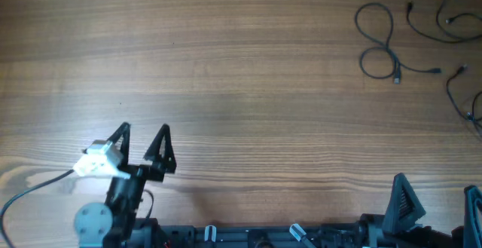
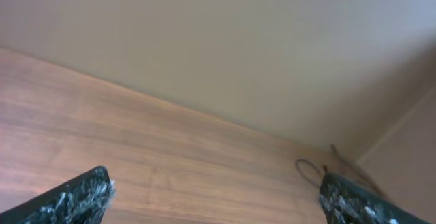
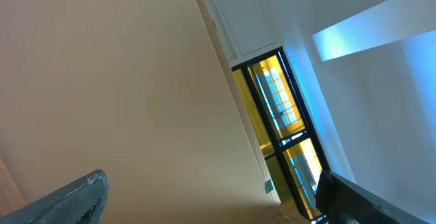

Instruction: Untangle cables

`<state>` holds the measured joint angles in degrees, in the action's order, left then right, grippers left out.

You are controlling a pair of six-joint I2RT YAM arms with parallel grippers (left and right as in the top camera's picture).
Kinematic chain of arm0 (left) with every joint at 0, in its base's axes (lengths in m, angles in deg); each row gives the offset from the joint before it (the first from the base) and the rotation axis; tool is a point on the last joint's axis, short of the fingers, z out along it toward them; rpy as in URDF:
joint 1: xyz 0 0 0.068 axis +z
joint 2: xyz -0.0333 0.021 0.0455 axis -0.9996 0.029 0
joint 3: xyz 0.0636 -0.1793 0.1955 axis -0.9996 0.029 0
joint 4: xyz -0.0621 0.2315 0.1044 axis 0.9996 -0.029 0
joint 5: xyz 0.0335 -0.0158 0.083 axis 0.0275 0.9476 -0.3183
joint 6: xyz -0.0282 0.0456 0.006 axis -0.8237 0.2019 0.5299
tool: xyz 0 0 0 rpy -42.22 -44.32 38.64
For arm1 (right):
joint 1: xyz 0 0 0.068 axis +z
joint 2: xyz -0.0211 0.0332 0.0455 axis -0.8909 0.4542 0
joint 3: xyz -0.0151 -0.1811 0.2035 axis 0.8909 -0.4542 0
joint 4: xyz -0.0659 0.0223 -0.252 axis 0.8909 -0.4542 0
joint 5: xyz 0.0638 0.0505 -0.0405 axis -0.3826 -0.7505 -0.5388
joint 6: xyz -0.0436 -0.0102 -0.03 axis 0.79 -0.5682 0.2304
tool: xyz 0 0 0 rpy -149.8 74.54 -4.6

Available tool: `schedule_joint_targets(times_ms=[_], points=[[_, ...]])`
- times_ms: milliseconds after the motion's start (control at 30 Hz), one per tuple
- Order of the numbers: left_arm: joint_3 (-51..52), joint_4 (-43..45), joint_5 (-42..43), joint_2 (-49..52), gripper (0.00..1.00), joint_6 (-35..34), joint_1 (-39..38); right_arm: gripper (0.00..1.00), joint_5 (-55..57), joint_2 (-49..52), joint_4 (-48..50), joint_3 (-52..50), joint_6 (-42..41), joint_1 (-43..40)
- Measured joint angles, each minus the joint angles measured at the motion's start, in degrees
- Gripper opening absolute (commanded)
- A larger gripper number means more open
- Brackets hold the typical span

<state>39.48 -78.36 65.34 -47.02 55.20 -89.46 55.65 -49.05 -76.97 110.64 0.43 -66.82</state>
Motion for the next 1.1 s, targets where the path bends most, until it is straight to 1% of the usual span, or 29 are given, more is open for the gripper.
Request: schedule_joint_targets(times_ms=[67, 200, 400, 667, 767, 933, 1100], points=[[3.98, 4.09, -1.73, 0.00, 1.00, 0.02, 0.00, 1.00, -0.04, 0.00, 0.00, -0.02, 0.00, 0.00], [8.96, 7.76, -6.01, 0.02, 1.00, 0.02, 0.00, 1.00, -0.17, 0.00, -0.02, -0.07, -0.09, 0.00], [12.92, 11.96, -9.09, 0.00, 1.00, 0.02, 0.00, 1.00, -0.17, 0.00, -0.02, -0.07, -0.15, 0.02], [18.08, 13.31, -9.97, 0.04, 1.00, 0.02, 0.00, 1.00, -0.17, 0.00, -0.02, -0.07, -0.15, 0.00], [18.29, 13.46, -10.34, 0.04, 1.00, 0.26, 0.00, 1.00, -0.17, 0.00, 0.00, -0.07, -0.15, 0.00], [18.29, 13.42, -10.56, 0.04, 1.00, 3.82, 0.00, 1.00, -0.17, 0.00, 0.66, -0.07, -0.15, 0.00], [18.29, 13.42, -10.58, 0.04, 1.00, 5.57, 0.00, 1.00, -0.20, 0.00, 1.97, -0.09, -1.42, 0.00]])
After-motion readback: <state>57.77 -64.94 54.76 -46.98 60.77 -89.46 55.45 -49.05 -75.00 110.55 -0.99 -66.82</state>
